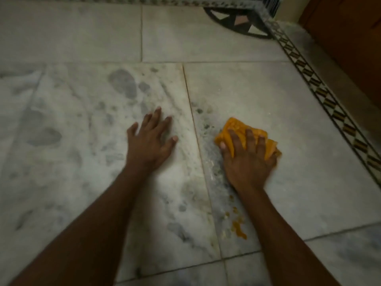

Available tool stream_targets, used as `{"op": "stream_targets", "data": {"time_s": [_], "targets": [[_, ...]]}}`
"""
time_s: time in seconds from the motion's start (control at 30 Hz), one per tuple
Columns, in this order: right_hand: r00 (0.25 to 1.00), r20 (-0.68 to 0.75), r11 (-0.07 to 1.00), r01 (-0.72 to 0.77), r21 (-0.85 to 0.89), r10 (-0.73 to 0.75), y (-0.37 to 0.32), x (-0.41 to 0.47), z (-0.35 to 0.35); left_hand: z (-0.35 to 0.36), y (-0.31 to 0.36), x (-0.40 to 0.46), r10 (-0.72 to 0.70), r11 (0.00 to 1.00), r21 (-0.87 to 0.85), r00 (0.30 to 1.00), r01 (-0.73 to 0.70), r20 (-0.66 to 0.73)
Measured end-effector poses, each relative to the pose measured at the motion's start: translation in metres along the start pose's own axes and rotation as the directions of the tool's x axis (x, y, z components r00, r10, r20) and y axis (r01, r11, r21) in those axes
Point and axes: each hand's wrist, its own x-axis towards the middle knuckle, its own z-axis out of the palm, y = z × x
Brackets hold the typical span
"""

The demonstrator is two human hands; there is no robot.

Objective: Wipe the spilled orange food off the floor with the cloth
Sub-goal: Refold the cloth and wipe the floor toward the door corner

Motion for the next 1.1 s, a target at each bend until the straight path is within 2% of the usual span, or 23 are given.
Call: {"op": "stream_targets", "data": {"time_s": [0.1,0.13,0.2,0.23,0.27,0.33,0.37,0.43,0.5,0.57,0.63,0.7,0.8,0.87,0.93,1.03,1.1], "targets": [[0.963,-0.063,0.965,0.262,-0.012,-0.262,0.031,-0.081,-0.009,-0.008,0.000,-0.004,0.000,1.000,-0.018,1.000,0.001,0.030],[0.958,-0.036,0.959,0.284,-0.018,-0.284,0.047,-0.106,-0.016,-0.013,0.002,-0.008,0.022,1.000,-0.011,0.998,-0.021,0.060],[0.983,-0.034,0.982,0.181,-0.049,-0.183,0.082,-0.127,-0.026,-0.014,0.013,-0.047,0.069,0.996,0.042,0.993,-0.073,0.099],[0.997,-0.022,0.997,0.074,-0.034,-0.075,0.090,-0.115,-0.030,-0.013,0.019,-0.069,0.070,0.996,0.046,0.994,-0.074,0.084],[0.999,0.010,0.999,-0.032,-0.002,0.032,0.086,-0.103,-0.031,-0.012,0.019,-0.100,0.052,0.997,0.053,0.997,-0.055,0.061],[0.989,0.052,0.990,-0.138,0.028,0.136,0.058,-0.066,-0.024,-0.007,0.017,-0.145,0.004,0.997,0.079,1.000,-0.006,0.028],[0.991,0.060,0.991,-0.126,0.035,0.124,0.040,-0.055,-0.021,-0.006,0.014,-0.156,-0.023,0.997,0.080,0.999,0.022,0.022],[0.999,-0.038,0.999,0.037,0.020,-0.036,0.010,-0.064,-0.006,-0.006,0.012,-0.161,-0.063,0.996,0.060,0.998,0.062,0.016],[0.978,-0.116,0.983,0.179,0.031,-0.175,0.000,-0.109,-0.002,-0.007,0.013,-0.147,-0.052,0.998,0.045,0.999,0.052,-0.002],[0.965,-0.051,0.965,0.261,0.037,-0.259,0.019,-0.161,-0.010,-0.008,0.015,-0.139,-0.043,0.999,0.022,0.999,0.043,-0.009],[0.973,0.006,0.973,0.229,0.033,-0.230,0.052,-0.184,-0.022,-0.009,0.015,-0.143,-0.028,0.999,0.024,0.999,0.027,0.021],[0.993,0.014,0.993,0.115,0.017,-0.115,0.068,-0.169,-0.026,-0.010,0.015,-0.147,-0.037,0.999,0.013,0.999,0.037,0.036],[1.000,0.014,0.999,-0.016,0.041,0.015,0.042,-0.118,-0.014,-0.009,0.018,-0.145,-0.039,0.999,0.033,0.998,0.037,0.050],[1.000,-0.002,0.995,0.011,0.103,-0.011,0.016,-0.106,-0.007,-0.008,0.017,-0.144,-0.036,0.999,0.040,0.999,0.035,0.029],[0.987,-0.074,0.985,0.147,0.087,-0.141,0.012,-0.139,-0.005,-0.007,0.017,-0.144,-0.045,0.999,0.030,0.999,0.045,0.021],[0.954,-0.056,0.954,0.297,0.043,-0.295,0.049,-0.220,-0.015,-0.018,0.024,-0.146,-0.032,0.997,-0.069,0.999,0.033,0.015],[0.969,0.000,0.968,0.249,0.042,-0.249,0.091,-0.239,-0.027,-0.019,0.029,-0.185,0.016,0.988,-0.154,1.000,-0.018,-0.011]]}}
